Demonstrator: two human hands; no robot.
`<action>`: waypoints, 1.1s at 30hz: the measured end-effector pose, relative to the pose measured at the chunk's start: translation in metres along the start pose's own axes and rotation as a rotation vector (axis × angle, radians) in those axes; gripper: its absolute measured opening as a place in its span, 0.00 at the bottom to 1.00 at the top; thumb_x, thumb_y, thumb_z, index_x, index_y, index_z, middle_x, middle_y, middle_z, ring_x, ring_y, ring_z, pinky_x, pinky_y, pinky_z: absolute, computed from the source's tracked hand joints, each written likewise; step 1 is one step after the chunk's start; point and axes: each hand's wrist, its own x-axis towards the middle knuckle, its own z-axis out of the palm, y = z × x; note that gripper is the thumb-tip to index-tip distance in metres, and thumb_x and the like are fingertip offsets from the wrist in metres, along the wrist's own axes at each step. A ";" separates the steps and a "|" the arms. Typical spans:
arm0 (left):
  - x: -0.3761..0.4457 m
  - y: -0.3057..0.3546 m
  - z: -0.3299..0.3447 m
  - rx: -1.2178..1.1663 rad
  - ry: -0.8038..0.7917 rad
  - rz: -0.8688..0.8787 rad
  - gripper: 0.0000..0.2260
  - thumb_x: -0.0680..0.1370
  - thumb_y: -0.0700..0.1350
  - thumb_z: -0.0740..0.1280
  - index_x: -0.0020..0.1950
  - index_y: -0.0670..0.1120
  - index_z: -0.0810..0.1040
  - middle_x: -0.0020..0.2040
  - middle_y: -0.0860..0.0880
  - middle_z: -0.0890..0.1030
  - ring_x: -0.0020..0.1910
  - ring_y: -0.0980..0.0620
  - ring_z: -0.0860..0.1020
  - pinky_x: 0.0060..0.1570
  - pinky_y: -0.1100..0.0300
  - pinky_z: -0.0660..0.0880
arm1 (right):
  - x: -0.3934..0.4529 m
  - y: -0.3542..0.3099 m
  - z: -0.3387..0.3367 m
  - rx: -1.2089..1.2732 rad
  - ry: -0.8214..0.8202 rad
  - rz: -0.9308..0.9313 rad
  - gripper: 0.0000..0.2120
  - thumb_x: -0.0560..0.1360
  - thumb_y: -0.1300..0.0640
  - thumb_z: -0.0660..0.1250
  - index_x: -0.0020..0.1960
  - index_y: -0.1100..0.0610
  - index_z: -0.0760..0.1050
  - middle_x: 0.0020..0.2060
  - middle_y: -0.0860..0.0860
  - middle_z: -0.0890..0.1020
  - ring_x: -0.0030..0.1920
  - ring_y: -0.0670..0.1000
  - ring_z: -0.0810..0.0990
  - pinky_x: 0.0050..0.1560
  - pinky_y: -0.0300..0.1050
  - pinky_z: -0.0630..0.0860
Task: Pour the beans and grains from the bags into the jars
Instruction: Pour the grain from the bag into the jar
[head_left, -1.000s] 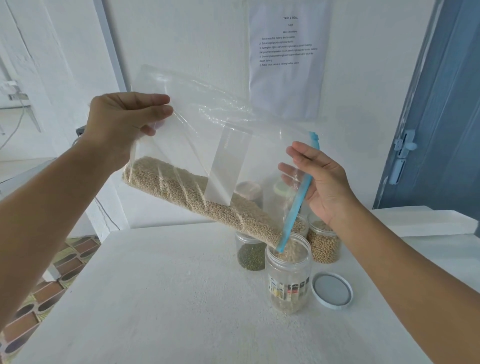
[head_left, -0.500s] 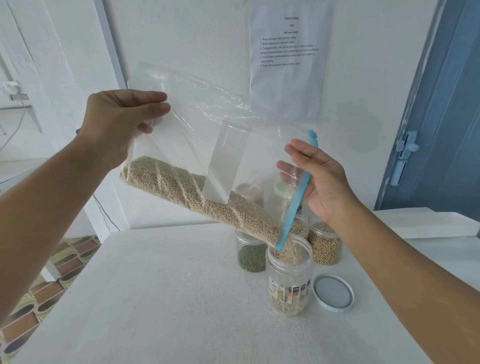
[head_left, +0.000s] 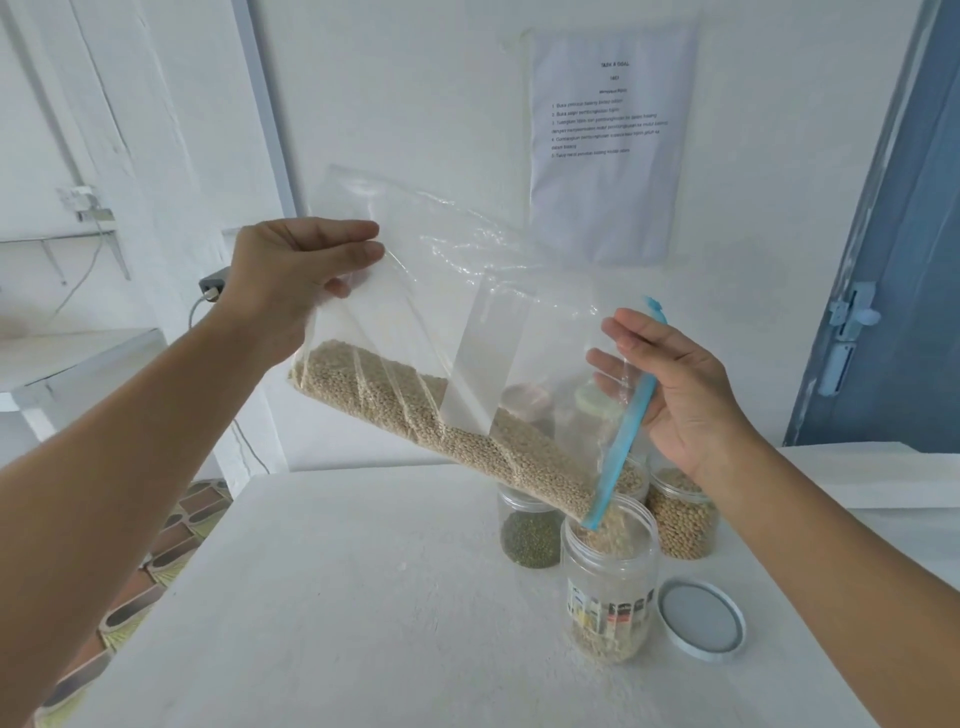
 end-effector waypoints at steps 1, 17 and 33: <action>0.000 0.000 0.000 -0.008 -0.002 -0.006 0.07 0.69 0.37 0.80 0.44 0.47 0.90 0.43 0.49 0.88 0.43 0.49 0.81 0.64 0.45 0.79 | 0.000 0.000 0.000 0.001 -0.003 -0.001 0.11 0.77 0.67 0.70 0.55 0.56 0.85 0.54 0.52 0.88 0.52 0.58 0.88 0.51 0.48 0.85; -0.004 0.005 0.001 -0.075 -0.024 -0.025 0.07 0.71 0.34 0.78 0.46 0.43 0.88 0.44 0.47 0.87 0.49 0.49 0.85 0.55 0.50 0.84 | -0.001 -0.001 0.001 0.001 -0.004 0.001 0.11 0.78 0.68 0.70 0.54 0.56 0.85 0.54 0.53 0.88 0.52 0.59 0.88 0.52 0.50 0.85; -0.005 0.014 0.004 -0.056 -0.029 -0.009 0.07 0.70 0.35 0.79 0.45 0.44 0.89 0.43 0.47 0.88 0.47 0.50 0.85 0.56 0.50 0.84 | -0.007 -0.002 0.001 0.014 0.001 0.006 0.11 0.78 0.68 0.70 0.55 0.56 0.85 0.53 0.52 0.88 0.51 0.59 0.88 0.52 0.50 0.85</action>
